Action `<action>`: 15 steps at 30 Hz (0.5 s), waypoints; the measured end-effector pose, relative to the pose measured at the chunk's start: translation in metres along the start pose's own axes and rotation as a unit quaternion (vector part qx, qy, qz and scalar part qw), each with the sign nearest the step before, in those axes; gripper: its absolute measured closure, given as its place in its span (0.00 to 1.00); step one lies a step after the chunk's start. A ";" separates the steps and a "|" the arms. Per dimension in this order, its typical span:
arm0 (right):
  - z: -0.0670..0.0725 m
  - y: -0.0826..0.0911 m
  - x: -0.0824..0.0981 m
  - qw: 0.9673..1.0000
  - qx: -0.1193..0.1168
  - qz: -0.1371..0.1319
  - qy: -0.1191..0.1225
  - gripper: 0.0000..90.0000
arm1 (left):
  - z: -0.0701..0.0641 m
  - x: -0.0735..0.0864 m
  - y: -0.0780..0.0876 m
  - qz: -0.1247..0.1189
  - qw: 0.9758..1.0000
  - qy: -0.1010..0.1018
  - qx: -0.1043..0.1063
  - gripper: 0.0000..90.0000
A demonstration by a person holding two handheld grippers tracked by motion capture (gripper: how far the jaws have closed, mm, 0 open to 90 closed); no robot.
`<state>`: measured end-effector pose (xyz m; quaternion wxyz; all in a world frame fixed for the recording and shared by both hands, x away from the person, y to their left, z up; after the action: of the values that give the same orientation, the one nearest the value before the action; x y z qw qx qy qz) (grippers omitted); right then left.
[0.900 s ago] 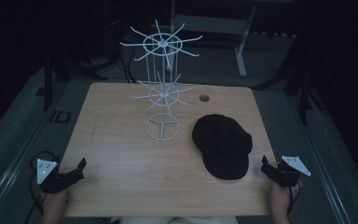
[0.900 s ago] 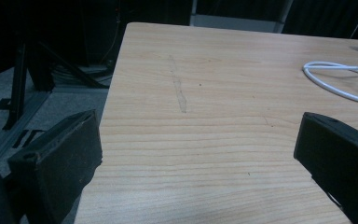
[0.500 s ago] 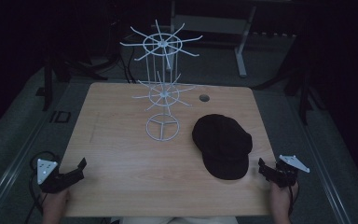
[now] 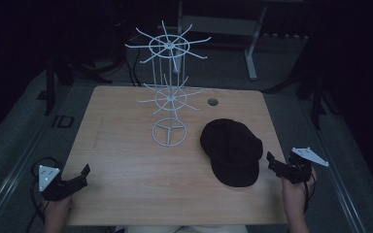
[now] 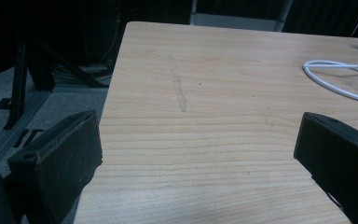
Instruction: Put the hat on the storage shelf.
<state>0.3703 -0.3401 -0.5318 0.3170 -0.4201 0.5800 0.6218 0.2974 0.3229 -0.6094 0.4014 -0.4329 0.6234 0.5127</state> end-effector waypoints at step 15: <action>0.023 0.010 -0.052 0.998 -0.037 -0.019 0.044 0.15 | 0.000 0.000 0.000 0.001 1.000 0.001 0.001 0.02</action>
<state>0.3814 -0.3138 -0.4817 0.2872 -0.4691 0.5619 0.6178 0.2974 0.3229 -0.6095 0.4007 -0.4327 0.6243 0.5123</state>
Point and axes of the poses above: each handheld gripper's, and its own axes: y roughly backward along the jaws, x roughly out of its underside, z roughly to its left, the point moved 7 cm from there along -y, roughly forward along the jaws, and after that the axes turned 3 degrees about y, right-handed, at the moved point
